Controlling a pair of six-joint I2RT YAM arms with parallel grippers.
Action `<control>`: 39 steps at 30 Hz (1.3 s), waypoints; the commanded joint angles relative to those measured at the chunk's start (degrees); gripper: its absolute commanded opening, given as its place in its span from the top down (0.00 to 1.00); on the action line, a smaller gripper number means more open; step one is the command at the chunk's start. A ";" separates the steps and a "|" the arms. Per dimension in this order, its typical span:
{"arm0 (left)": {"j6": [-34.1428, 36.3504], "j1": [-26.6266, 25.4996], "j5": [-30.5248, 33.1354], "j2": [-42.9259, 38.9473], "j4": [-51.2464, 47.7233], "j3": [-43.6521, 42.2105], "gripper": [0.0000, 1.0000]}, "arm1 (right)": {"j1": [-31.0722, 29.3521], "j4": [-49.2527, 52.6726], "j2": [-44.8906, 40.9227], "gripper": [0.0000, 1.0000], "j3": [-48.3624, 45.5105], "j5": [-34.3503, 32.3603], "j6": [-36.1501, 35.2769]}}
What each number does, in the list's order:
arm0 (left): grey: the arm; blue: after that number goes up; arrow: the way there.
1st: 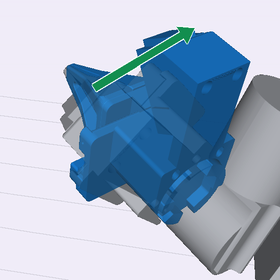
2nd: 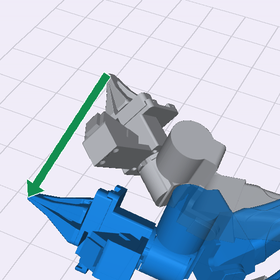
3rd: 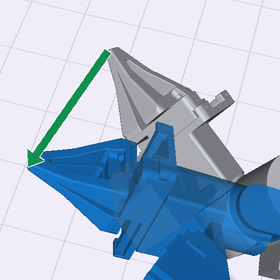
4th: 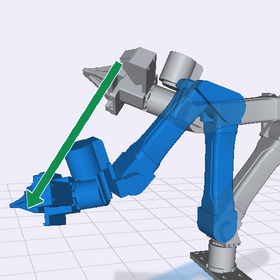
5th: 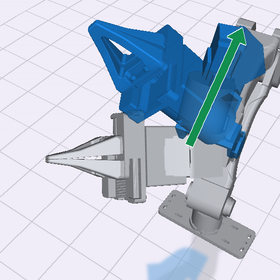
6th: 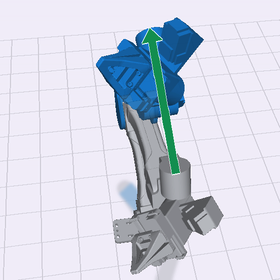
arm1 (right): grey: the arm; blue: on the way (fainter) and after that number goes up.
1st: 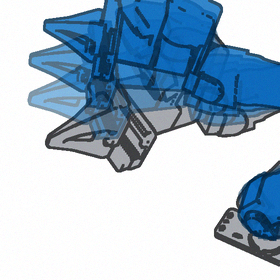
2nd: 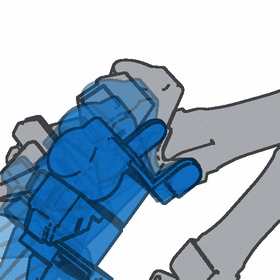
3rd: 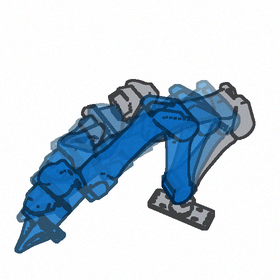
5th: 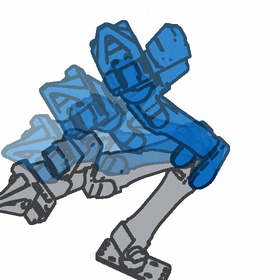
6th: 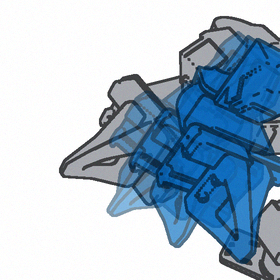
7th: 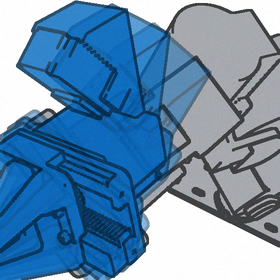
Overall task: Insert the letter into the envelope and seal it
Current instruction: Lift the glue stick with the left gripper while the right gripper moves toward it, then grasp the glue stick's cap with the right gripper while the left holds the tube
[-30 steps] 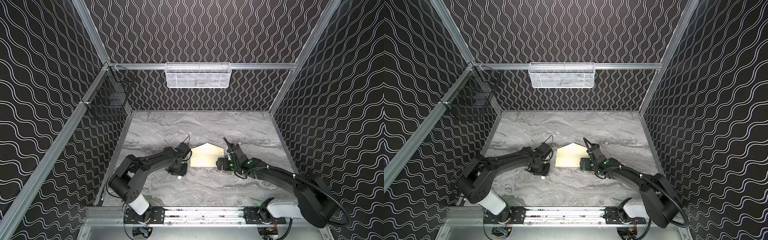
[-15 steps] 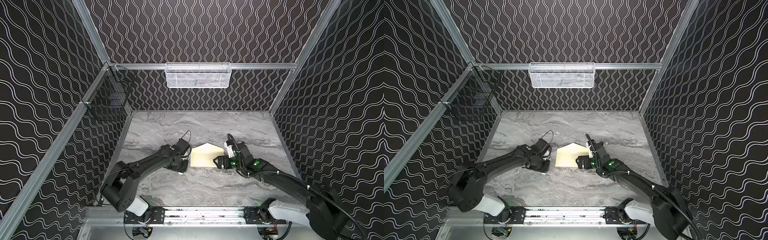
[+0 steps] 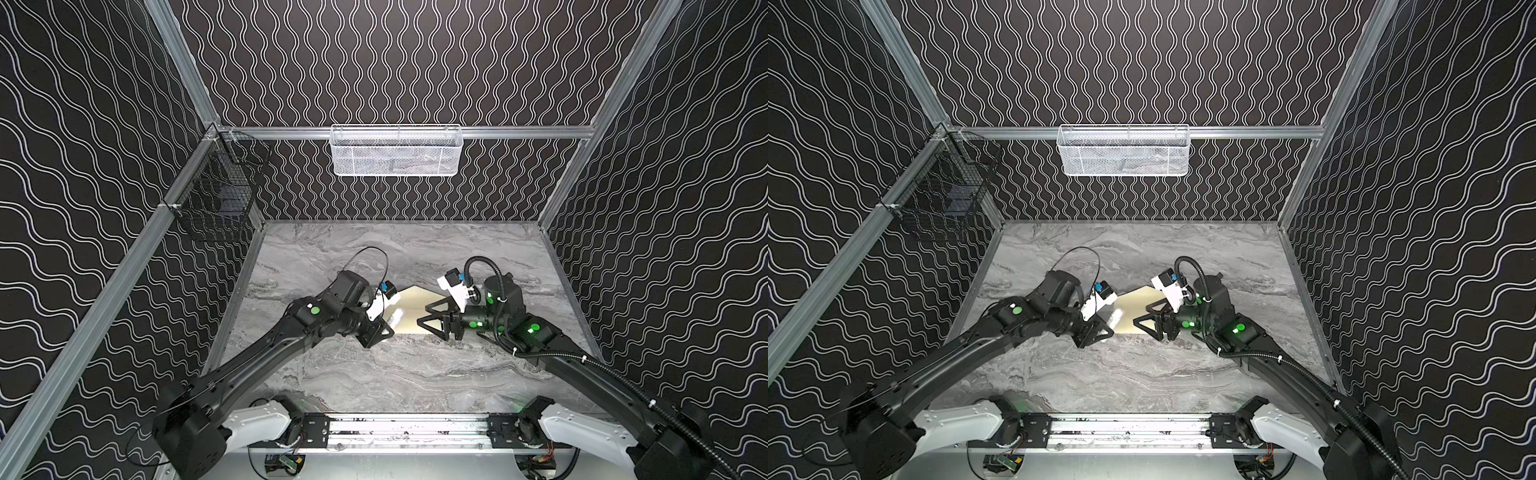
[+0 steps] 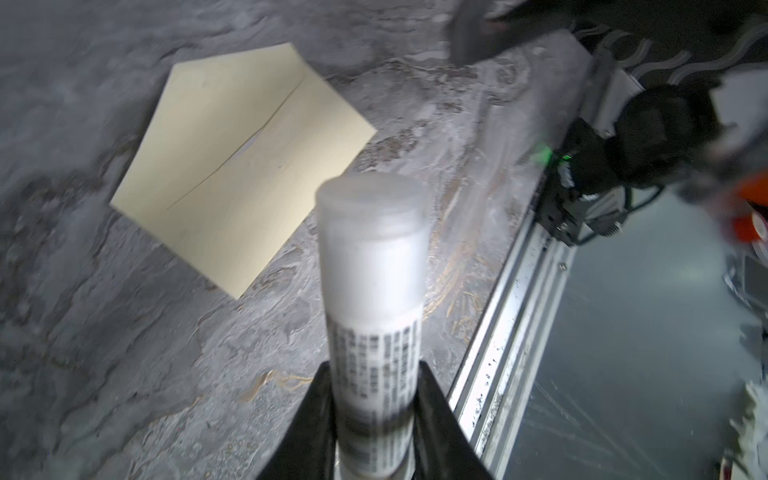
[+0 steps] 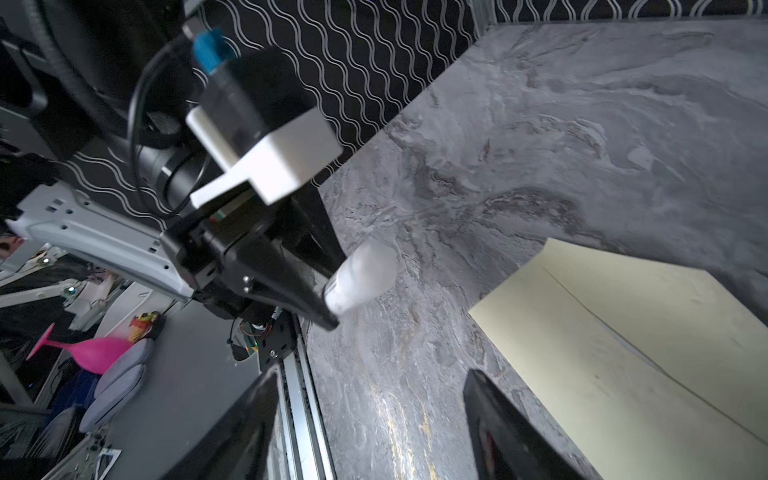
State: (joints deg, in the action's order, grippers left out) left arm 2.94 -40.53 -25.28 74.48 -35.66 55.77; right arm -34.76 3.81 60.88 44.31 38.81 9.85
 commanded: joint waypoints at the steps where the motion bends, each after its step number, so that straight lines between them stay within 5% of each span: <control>1: 7.70 -0.59 -5.80 -1.24 5.00 -0.08 1.00 | 0.09 1.97 1.53 0.32 2.59 6.71 -3.12; 16: 10.95 -3.32 -9.23 0.80 4.36 0.48 1.00 | -1.26 -3.42 6.03 0.59 3.92 16.45 1.25; 35: 11.10 -3.41 -7.87 0.85 4.14 0.83 1.00 | -3.46 -3.71 5.56 0.79 2.51 16.62 3.13; 39: 9.46 -3.46 -6.62 0.19 5.87 0.59 0.74 | -3.46 -5.15 5.40 0.85 2.09 16.25 5.00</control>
State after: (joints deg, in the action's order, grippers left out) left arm 13.41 -43.99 -33.58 75.02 -34.35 56.14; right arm -37.98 1.02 66.76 46.59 52.58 12.64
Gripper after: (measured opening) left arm 0.285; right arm 0.270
